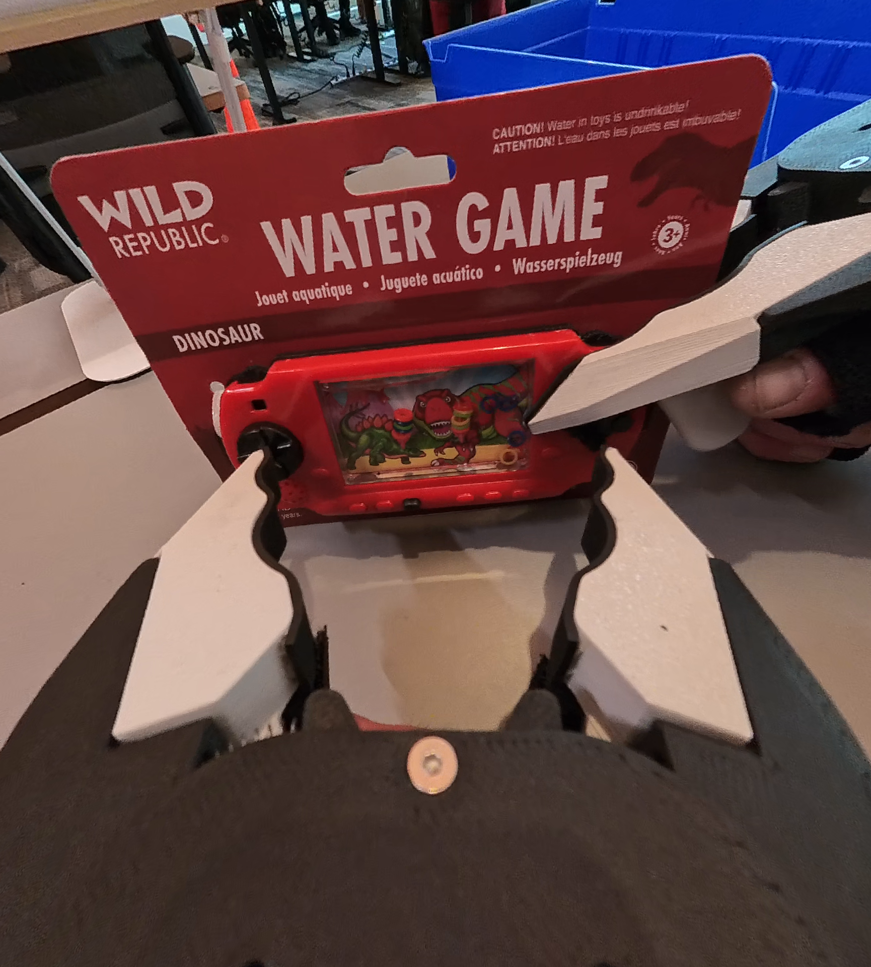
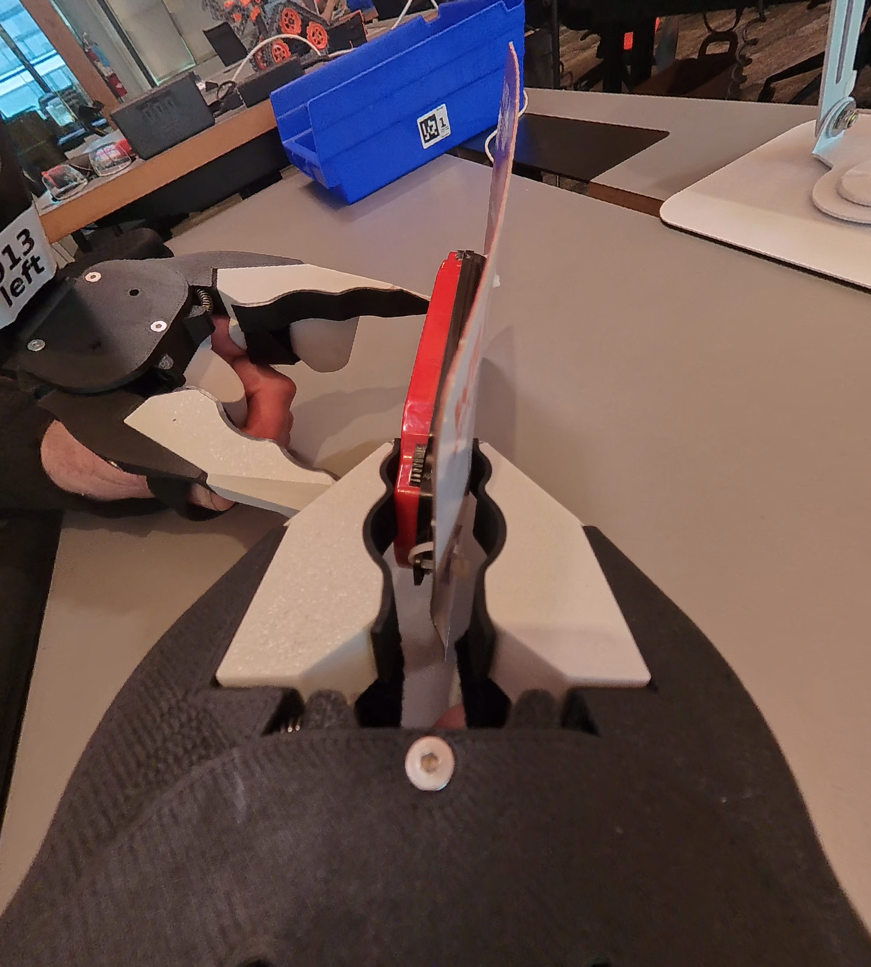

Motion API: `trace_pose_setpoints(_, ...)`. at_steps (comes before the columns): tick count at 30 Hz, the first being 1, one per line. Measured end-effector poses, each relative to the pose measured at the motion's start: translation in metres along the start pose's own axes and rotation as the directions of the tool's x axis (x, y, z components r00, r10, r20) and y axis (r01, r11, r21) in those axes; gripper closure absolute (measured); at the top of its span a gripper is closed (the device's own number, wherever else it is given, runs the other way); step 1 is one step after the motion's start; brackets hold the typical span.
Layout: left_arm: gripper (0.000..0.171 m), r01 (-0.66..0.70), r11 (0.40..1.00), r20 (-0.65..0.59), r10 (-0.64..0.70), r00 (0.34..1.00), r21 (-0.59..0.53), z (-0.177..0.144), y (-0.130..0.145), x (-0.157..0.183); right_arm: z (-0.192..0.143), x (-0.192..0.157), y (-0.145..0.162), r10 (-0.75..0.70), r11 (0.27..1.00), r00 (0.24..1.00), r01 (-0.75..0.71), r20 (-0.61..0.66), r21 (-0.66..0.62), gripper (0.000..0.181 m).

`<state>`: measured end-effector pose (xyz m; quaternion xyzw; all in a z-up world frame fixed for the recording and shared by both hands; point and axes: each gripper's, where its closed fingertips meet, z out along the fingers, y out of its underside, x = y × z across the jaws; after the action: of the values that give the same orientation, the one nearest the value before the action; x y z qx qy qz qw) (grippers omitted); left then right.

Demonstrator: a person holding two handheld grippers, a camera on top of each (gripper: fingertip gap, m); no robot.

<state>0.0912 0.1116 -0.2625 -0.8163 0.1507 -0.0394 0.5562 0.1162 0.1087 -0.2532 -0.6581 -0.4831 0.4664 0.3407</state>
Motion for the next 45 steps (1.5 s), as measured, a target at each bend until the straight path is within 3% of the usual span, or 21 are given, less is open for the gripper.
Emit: trace_pose_setpoints(45,0.06,0.009,1.0,0.003,-0.009,1.0,0.005,0.0035,-0.0017,-0.0022,-0.0024,0.0043,0.0009,0.015,1.0,1.0,-0.015,-0.012,0.006,0.159)
